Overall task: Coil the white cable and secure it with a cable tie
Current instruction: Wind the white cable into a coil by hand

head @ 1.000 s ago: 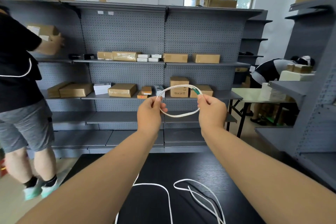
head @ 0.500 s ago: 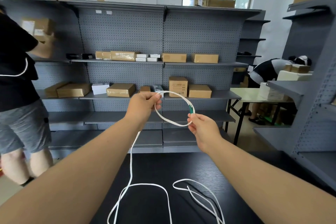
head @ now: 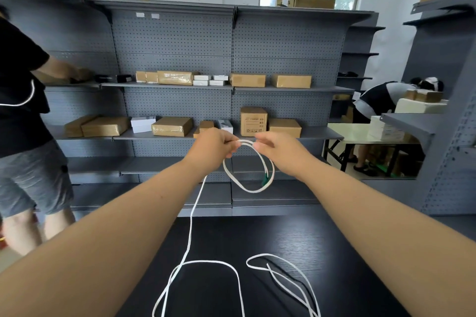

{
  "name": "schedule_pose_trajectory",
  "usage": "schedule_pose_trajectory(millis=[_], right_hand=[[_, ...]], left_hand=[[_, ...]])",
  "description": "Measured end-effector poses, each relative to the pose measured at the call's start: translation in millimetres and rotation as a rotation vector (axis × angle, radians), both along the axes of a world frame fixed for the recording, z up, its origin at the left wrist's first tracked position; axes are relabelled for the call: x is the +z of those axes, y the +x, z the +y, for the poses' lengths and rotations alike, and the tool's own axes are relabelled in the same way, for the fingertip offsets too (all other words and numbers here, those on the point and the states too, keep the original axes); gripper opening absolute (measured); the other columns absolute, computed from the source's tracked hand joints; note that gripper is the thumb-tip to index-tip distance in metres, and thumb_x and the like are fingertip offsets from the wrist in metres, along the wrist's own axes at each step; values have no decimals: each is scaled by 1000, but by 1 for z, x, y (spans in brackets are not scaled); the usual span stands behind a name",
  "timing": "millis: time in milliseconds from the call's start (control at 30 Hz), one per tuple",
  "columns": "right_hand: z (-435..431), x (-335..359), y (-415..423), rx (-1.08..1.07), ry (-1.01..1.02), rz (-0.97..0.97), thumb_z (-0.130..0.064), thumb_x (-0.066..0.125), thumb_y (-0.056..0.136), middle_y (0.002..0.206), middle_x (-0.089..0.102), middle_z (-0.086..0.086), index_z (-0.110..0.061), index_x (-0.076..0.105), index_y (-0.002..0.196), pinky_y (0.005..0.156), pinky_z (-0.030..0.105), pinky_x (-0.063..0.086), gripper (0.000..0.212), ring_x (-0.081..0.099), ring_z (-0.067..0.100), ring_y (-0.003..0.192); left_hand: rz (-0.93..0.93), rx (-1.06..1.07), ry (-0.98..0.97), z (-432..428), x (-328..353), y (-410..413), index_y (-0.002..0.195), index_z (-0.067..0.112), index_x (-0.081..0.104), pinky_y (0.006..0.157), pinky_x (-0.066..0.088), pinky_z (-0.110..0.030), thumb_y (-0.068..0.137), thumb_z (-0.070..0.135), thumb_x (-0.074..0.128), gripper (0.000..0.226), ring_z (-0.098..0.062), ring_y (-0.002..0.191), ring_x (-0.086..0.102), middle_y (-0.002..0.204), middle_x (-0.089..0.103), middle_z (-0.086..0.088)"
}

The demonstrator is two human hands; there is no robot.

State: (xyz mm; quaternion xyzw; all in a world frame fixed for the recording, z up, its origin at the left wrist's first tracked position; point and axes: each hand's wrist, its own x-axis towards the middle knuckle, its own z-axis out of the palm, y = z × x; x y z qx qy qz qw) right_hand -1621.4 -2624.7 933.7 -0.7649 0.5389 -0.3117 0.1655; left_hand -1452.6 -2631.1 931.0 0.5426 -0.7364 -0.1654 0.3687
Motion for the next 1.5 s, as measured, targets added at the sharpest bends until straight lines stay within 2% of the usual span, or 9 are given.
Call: schedule_pose_trajectory(millis=[133, 200, 367, 500, 600, 700, 833, 1267, 1500], right_hand=[[2, 8, 6, 30, -5, 207, -27, 49, 95, 63, 51, 2, -10, 68, 105, 52, 26, 31, 27, 42, 11, 54], [2, 9, 6, 23, 7, 235, -26, 52, 94, 53, 39, -2, -8, 69, 100, 47, 24, 23, 26, 32, 10, 48], [2, 9, 6, 31, -4, 249, -26, 54, 92, 49, 39, -5, -11, 67, 80, 45, 21, 23, 23, 33, 8, 45], [0, 12, 1, 43, -25, 209, -25, 57, 91, 55, 50, 4, -6, 69, 80, 44, 17, 25, 26, 38, 10, 50], [-5, 15, -7, 29, -59, 150, -28, 60, 88, 76, 68, 19, -10, 71, 75, 60, 28, 43, 26, 53, 20, 63], [-9, 17, -14, -2, -61, -14, -27, 61, 88, 81, 71, 6, -7, 74, 83, 80, 37, 51, 25, 61, 26, 72], [-4, 15, -12, -39, -94, -198, -23, 59, 90, 91, 72, 13, -4, 73, 94, 64, 19, 44, 25, 51, 9, 64], [-3, 4, -13, -177, -122, -687, -16, 58, 90, 78, 65, -6, -11, 72, 98, 63, 13, 44, 17, 52, 6, 69], [-2, -10, -7, -217, -76, -898, -15, 56, 92, 80, 66, -5, -10, 68, 104, 70, 15, 49, 18, 54, 5, 68]], left_hand=[[-104, -24, 14, 0, 0, -5, 90, 15, 69, 57, 37, -21, 94, 20, 53, 17, -10, 60, 51, 71, 61, -3], [-127, -36, 27, -1, 0, -6, 97, 11, 70, 60, 38, -18, 94, 19, 54, 19, -15, 68, 55, 74, 62, -6], [-98, -58, 2, 0, -4, -4, 90, 11, 68, 49, 33, -5, 94, 18, 52, 18, -1, 56, 49, 65, 58, 5], [226, -127, 92, 3, -16, -1, 84, 14, 67, 69, 45, -19, 93, 21, 55, 16, -5, 64, 57, 71, 64, 4], [532, -209, 221, 5, -25, 2, 89, 14, 65, 78, 49, -23, 94, 15, 52, 15, -8, 71, 62, 78, 67, 0], [686, -225, 241, 4, -34, 2, 90, 13, 65, 76, 51, -20, 95, 12, 49, 17, -6, 70, 66, 72, 70, 3], [817, -231, 258, 5, -39, -6, 90, 14, 65, 81, 52, -26, 96, 14, 48, 18, -8, 71, 68, 70, 72, 6], [646, -173, 211, 12, -43, -13, 99, 12, 61, 65, 50, -13, 97, 17, 46, 15, -11, 72, 62, 76, 64, -1], [518, -28, 89, 7, -43, -12, 98, 28, 61, 90, 46, -37, 98, 22, 43, 19, -16, 82, 59, 69, 59, 3]])
